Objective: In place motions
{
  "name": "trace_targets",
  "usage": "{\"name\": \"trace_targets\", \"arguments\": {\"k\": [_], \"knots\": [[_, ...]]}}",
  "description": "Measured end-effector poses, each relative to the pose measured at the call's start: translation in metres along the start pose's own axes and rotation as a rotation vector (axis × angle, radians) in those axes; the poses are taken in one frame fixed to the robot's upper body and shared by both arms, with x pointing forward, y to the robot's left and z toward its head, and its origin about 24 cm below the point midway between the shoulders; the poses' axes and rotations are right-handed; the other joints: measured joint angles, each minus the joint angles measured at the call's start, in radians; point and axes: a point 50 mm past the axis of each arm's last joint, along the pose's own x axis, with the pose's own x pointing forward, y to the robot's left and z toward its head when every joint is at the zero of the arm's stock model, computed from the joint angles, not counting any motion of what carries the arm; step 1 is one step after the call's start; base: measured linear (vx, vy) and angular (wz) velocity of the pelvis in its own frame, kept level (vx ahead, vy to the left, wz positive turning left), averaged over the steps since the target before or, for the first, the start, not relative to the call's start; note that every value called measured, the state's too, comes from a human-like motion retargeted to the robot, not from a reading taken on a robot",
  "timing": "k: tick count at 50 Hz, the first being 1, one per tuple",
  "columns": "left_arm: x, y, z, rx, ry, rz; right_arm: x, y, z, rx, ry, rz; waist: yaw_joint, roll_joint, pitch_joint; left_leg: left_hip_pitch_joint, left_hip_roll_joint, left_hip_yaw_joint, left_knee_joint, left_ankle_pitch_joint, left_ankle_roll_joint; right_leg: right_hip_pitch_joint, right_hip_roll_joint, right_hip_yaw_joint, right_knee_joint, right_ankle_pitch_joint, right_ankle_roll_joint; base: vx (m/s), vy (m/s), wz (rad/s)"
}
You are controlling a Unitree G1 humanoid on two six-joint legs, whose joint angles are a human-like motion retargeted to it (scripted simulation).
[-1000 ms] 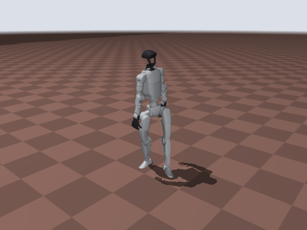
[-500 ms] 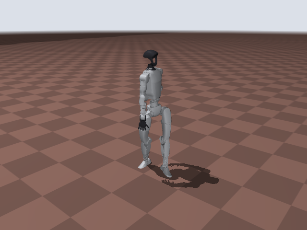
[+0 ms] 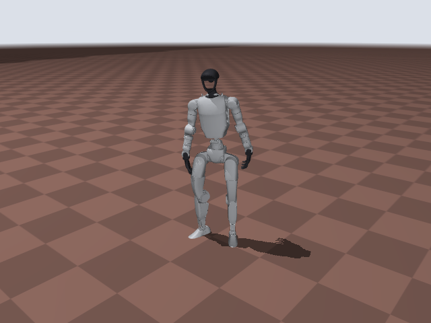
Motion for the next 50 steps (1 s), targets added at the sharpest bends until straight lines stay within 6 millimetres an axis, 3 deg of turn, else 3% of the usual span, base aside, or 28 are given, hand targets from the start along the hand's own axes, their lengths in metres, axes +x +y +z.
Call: {"name": "trace_targets", "arguments": {"k": [7,12,17,22,27,32,44,50], "knots": [[-0.008,0.008,0.031,0.114,-0.079,0.041,-0.001,-0.004,0.002,-0.035,-0.016,-0.033,-0.148,0.060,0.075,0.048,0.037,0.087,-0.007,-0.016,0.000,-0.017,0.025,0.015,-0.003,0.015,-0.013,-0.08,-0.10,-0.79],[-0.018,0.019,0.051,0.211,-0.102,0.107,0.007,0.015,-0.040,0.072,0.096,0.025,-0.142,0.031,0.048,0.077,0.030,0.127,-0.019,-0.029,-0.009,-0.031,0.023,0.060,-0.019,0.022,-0.011,0.10,-0.16,-0.56],[-0.018,0.002,0.070,0.212,-0.158,0.048,0.010,0.031,-0.071,0.130,0.178,0.033,-0.117,0.006,0.017,0.083,0.038,0.157,-0.026,-0.032,-0.018,-0.049,0.021,0.079,-0.009,0.019,-0.013,0.05,-0.17,-0.19],[-0.013,-0.022,0.077,0.214,-0.181,-0.050,0.010,0.035,-0.077,0.129,0.191,0.008,-0.138,0.000,0.012,0.086,0.054,0.167,-0.029,-0.030,-0.028,-0.048,0.035,0.081,-0.013,0.014,-0.015,-0.01,-0.14,0.02],[-0.006,-0.034,0.067,0.275,-0.128,-0.085,0.010,0.035,-0.074,0.131,0.190,0.030,-0.132,-0.010,-0.001,0.089,0.061,0.171,-0.031,-0.029,-0.037,-0.050,0.041,0.085,-0.014,0.011,-0.021,0.00,-0.15,0.02],[0.000,-0.032,0.051,0.313,-0.062,-0.058,0.010,0.031,-0.061,0.114,0.163,0.041,-0.122,-0.025,-0.020,0.088,0.061,0.172,-0.034,-0.029,-0.043,-0.059,0.042,0.091,-0.012,0.008,-0.026,-0.04,-0.21,0.02],[0.006,-0.017,-0.012,0.127,0.114,-0.020,0.008,0.030,0.000,-0.106,0.052,0.075,-0.176,-0.048,-0.043,0.086,0.079,0.201,-0.038,-0.035,-0.060,-0.098,0.051,0.131,0.002,0.006,-0.030,-0.13,-0.21,-0.15],[0.009,-0.020,-0.028,0.118,0.158,-0.036,0.007,0.034,0.018,-0.244,0.028,0.067,-0.206,-0.027,-0.035,0.110,0.102,0.249,-0.040,-0.049,-0.064,-0.117,0.074,0.183,0.008,0.018,-0.030,-0.09,-0.03,-0.55]]}}
